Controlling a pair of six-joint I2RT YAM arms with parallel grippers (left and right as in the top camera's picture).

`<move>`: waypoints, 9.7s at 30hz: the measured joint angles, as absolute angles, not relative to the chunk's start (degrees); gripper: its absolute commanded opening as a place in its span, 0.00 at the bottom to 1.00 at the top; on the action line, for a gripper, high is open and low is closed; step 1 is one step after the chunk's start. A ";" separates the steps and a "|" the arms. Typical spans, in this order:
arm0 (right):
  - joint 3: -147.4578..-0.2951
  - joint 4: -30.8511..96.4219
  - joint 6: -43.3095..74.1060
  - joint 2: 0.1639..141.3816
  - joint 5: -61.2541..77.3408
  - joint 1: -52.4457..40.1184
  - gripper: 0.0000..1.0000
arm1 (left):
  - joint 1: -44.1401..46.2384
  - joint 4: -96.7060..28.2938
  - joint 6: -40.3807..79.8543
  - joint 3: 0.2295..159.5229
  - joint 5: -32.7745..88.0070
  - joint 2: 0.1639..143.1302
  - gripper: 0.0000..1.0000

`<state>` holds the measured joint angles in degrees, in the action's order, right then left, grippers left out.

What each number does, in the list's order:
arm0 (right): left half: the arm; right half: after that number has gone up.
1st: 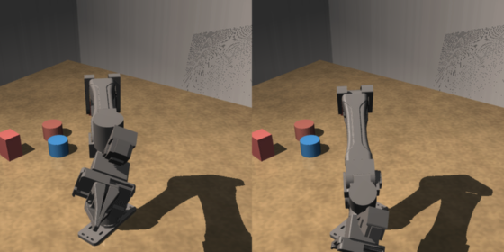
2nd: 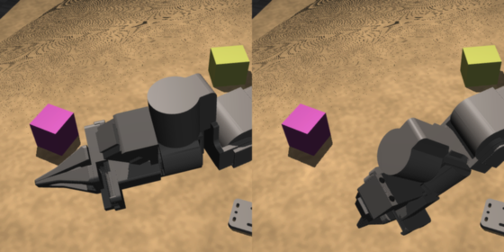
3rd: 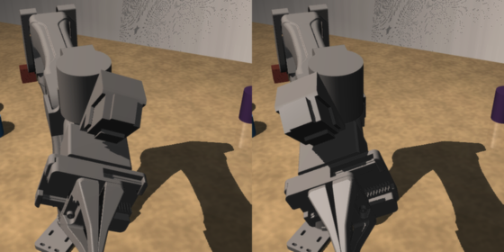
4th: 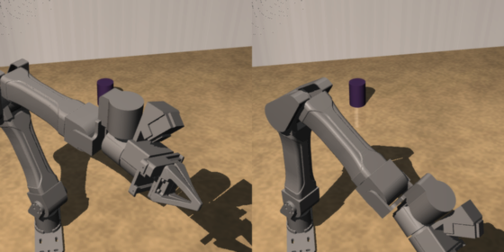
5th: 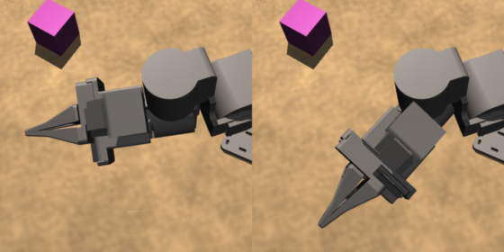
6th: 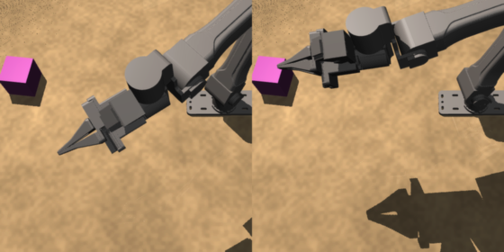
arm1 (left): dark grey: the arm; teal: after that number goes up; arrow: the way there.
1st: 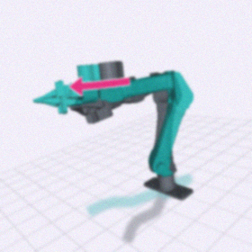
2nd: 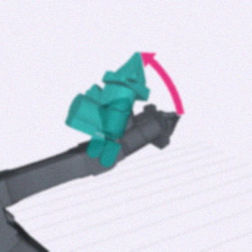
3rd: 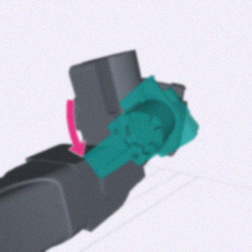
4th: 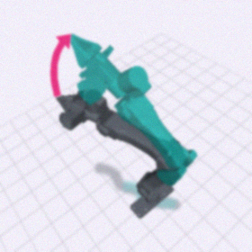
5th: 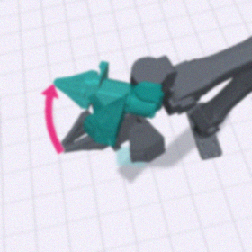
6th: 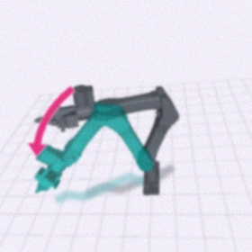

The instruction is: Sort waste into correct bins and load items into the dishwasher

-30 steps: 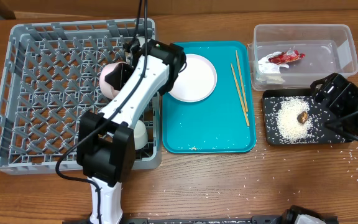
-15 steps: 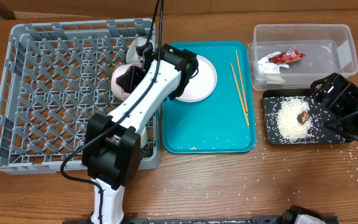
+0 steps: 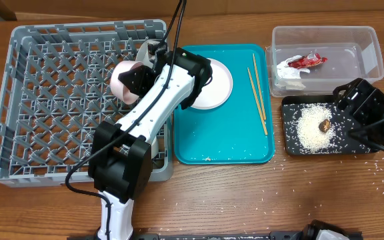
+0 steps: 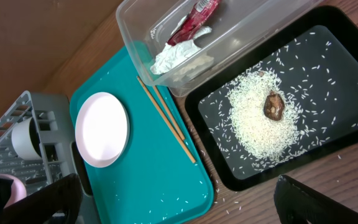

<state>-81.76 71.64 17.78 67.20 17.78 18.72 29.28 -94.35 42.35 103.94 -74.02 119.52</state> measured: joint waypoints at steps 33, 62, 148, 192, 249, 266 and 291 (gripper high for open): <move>-81.76 71.64 17.80 67.24 17.78 18.72 1.00 | 33.65 -88.68 46.24 90.70 -72.77 119.55 0.43; -81.76 71.61 17.78 67.24 17.80 18.72 1.00 | 33.61 -83.44 23.90 120.09 -18.68 119.59 1.00; -81.76 71.61 17.80 67.24 17.78 18.72 1.00 | 32.12 -52.36 17.50 108.53 -32.86 105.65 0.04; -81.76 71.61 17.78 67.26 17.80 18.72 1.00 | 11.16 -41.19 -1.87 109.86 -51.07 122.72 0.64; -81.76 71.61 17.78 67.26 17.82 18.72 1.00 | 43.53 -52.12 48.42 123.79 -7.84 142.96 0.82; -81.76 71.64 17.78 67.26 17.80 18.72 1.00 | 43.53 -50.30 47.46 122.41 -10.41 142.93 0.72; -81.76 71.61 17.80 67.31 17.80 18.72 1.00 | 44.29 -54.02 37.63 129.78 -19.49 143.39 0.74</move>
